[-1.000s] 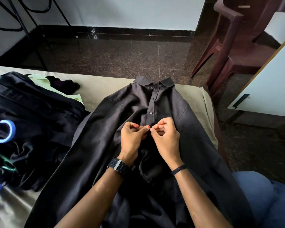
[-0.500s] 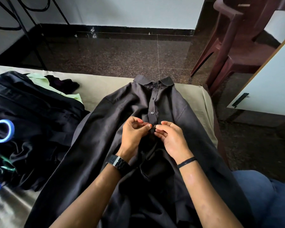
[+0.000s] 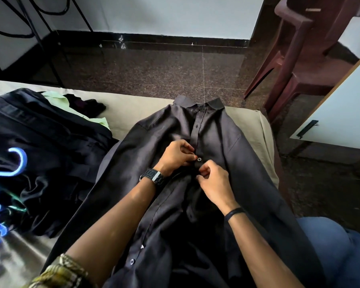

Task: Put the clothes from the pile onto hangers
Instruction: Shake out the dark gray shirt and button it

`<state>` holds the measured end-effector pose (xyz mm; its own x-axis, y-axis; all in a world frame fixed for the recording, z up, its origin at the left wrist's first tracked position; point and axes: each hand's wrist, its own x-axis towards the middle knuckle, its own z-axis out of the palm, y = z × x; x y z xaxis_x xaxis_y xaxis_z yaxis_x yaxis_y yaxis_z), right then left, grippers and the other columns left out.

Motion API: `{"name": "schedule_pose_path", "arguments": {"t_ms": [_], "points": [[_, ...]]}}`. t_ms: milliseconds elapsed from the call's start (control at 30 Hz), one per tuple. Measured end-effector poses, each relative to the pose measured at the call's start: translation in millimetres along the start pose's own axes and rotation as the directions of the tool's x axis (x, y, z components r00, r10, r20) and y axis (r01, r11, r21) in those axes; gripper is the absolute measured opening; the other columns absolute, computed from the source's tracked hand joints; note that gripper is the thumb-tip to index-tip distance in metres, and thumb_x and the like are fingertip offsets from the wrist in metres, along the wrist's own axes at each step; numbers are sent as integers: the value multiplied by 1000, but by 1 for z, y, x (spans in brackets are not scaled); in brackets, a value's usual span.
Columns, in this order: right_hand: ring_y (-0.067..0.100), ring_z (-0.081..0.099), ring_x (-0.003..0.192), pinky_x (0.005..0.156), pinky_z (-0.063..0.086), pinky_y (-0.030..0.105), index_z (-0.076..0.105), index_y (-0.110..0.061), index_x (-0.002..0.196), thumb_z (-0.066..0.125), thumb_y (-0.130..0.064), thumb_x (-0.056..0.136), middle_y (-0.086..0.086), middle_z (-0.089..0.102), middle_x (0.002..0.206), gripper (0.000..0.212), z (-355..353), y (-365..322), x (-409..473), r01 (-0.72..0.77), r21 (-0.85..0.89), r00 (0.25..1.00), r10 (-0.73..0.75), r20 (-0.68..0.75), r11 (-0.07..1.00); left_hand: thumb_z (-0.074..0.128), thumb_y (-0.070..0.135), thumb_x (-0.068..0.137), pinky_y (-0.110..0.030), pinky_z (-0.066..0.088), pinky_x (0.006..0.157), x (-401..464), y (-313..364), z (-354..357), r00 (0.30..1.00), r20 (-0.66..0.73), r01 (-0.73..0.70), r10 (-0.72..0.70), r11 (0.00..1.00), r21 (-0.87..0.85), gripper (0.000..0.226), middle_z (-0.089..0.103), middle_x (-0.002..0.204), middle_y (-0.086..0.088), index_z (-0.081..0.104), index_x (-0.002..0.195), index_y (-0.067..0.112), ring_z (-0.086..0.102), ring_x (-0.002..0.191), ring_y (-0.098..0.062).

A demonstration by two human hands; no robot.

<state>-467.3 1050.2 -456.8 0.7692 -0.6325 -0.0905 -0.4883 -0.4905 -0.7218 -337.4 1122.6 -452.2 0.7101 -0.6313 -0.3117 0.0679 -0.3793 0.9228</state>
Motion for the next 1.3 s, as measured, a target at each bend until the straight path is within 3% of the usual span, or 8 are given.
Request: {"name": "schedule_pose_path", "arguments": {"t_ms": [67, 200, 367, 700, 833, 933, 1100, 1300], "points": [[14, 61, 76, 78, 50, 25, 63, -12, 88, 71, -10, 80, 2, 67, 86, 11, 0, 8, -4, -17, -2, 999, 18, 51, 1000, 69, 3, 82, -28, 53, 67, -9, -12, 1, 998, -34, -38, 44, 988, 148, 18, 65, 76, -4, 58, 80, 17, 60, 68, -14], [11, 61, 74, 71, 46, 15, 68, -11, 89, 77, -24, 78, 0, 68, 81, 19, -4, 9, -9, 19, -28, 992, -15, 128, 999, 59, 1, 84, -6, 40, 70, -34, -28, -1, 985, -64, -120, 161, 898, 424, 14, 68, 90, 0, 66, 90, 11, 58, 81, -9], [22, 62, 92, 76, 44, 29, 64, -12, 98, 72, -29, 80, 3, 67, 91, 27, -3, 1, -19, 107, -283, 982, -57, 179, 953, 56, 2, 83, -28, 44, 91, -50, -39, -10, 973, 53, -205, 224, 741, 640, 24, 69, 101, -6, 72, 98, 11, 61, 99, -19], [31, 61, 107, 82, 48, 37, 54, -7, 107, 73, -36, 79, 14, 66, 110, 45, 6, -1, -23, 72, -517, 982, 29, 185, 853, 57, 25, 88, -38, 47, 85, -56, -33, 4, 969, 205, -248, 139, 506, 826, 21, 57, 109, -6, 65, 107, 20, 57, 104, -27], [30, 60, 106, 81, 46, 33, 61, -11, 105, 68, -26, 80, 11, 67, 105, 30, -7, 4, -21, 18, -387, 969, 78, 232, 922, 54, 18, 87, -36, 43, 79, -65, -32, 5, 963, 109, -231, 247, 548, 804, 16, 59, 105, -5, 65, 98, 15, 58, 101, -25], [18, 65, 94, 70, 43, 13, 70, -12, 100, 65, -13, 79, 5, 72, 92, 22, -24, 3, -21, -50, -155, 965, 88, 245, 987, 56, 22, 88, -37, 43, 76, -74, -27, 2, 940, 44, -251, 340, 596, 763, 14, 64, 101, -5, 62, 99, 14, 60, 97, -26], [14, 63, 69, 59, 38, 7, 73, -12, 83, 63, -7, 77, 0, 69, 66, 13, -41, -13, -29, -10, 3, 998, 10, 58, 1000, 51, 26, 94, -44, 46, 72, -88, -21, -3, 942, 11, -235, 336, 632, 739, 16, 67, 95, -8, 50, 106, 17, 60, 93, -35], [7, 63, 71, 70, 49, 16, 74, -16, 87, 74, -13, 77, -8, 65, 70, 10, -47, -29, -35, 7, 58, 999, -10, 39, 998, 63, 12, 90, -14, 41, 49, -99, 3, 0, 999, 3, -39, 39, 996, 82, 13, 58, 62, 7, 56, 83, 21, 48, 48, 2]]}}
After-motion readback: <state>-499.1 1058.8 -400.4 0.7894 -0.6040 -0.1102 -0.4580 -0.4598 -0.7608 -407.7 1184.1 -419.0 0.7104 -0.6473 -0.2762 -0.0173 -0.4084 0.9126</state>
